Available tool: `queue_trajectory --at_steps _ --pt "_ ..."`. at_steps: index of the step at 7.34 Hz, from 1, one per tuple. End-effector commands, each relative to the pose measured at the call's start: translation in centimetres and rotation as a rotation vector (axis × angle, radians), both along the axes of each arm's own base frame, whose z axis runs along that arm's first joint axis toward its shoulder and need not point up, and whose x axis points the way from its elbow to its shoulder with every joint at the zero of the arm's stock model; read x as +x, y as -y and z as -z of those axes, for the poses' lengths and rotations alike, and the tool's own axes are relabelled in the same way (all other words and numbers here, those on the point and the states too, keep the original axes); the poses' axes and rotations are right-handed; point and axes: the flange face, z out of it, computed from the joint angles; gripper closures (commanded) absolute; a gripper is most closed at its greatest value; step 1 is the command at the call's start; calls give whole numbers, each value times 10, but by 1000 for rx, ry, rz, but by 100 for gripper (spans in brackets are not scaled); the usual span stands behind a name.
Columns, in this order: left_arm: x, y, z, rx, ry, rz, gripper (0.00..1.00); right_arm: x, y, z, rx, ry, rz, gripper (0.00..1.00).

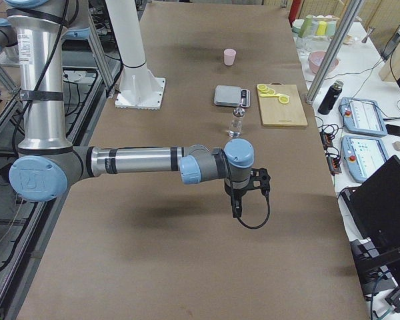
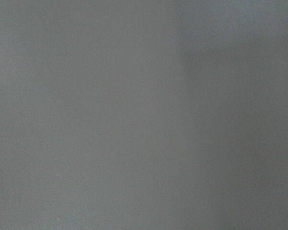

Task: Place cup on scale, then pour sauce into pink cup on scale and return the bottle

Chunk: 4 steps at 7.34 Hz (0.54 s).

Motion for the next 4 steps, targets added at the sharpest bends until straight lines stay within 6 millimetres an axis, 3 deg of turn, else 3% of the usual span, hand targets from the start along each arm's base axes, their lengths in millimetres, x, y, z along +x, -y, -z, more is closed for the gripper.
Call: queue_trajectory --at_steps 1,2,4 --pt "-1 -4 2 2 9 6 1 0 1 1 2 0 -3 0" --pt "0 -4 7 15 6 5 1 1 1 0 0 -1 -5 0" --pt "3 12 60 91 30 22 1 2 1 0 -3 5 -6 0"
